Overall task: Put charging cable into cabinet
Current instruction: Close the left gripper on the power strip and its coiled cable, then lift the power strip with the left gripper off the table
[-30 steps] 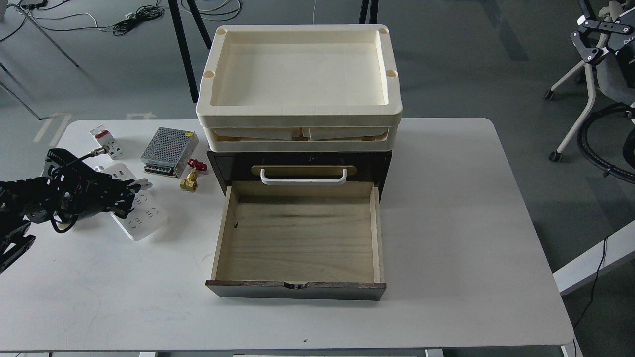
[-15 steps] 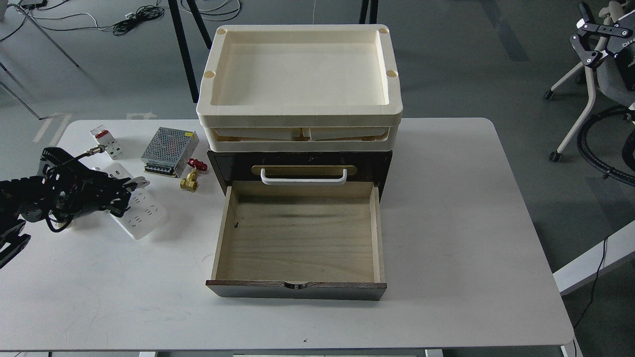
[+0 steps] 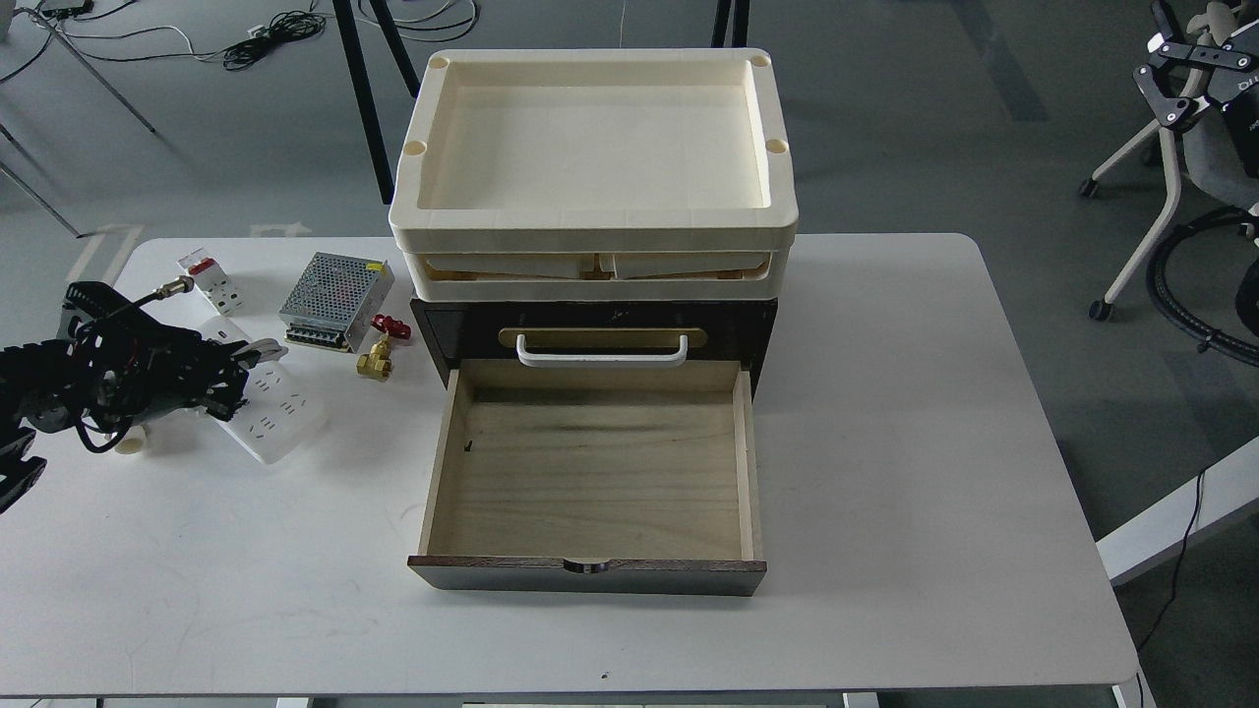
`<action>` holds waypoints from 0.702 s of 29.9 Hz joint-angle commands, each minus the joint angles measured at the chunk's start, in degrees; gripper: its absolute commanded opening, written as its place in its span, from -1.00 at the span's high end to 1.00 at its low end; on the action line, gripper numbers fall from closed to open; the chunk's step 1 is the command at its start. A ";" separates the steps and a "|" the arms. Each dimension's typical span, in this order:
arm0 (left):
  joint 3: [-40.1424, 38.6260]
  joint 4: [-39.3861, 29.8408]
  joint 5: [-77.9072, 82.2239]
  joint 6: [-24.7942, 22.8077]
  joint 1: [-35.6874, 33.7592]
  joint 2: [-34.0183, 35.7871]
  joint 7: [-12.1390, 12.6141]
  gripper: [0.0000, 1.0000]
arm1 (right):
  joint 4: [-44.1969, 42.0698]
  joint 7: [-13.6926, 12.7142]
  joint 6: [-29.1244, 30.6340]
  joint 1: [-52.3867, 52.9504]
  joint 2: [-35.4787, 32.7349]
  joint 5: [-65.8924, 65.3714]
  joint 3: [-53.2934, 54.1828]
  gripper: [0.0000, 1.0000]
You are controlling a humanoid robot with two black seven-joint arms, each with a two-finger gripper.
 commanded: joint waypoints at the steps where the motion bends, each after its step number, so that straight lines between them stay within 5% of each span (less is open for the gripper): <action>1: -0.03 -0.10 -0.06 -0.03 -1.66 0.66 0.00 1.00 | -0.01 0.00 0.00 -0.09 0.05 0.01 0.17 -0.98; 21: -0.91 -1.24 -3.13 -0.29 -5.97 14.09 0.00 1.00 | -0.01 0.00 0.00 -0.09 -0.04 0.01 1.75 -0.98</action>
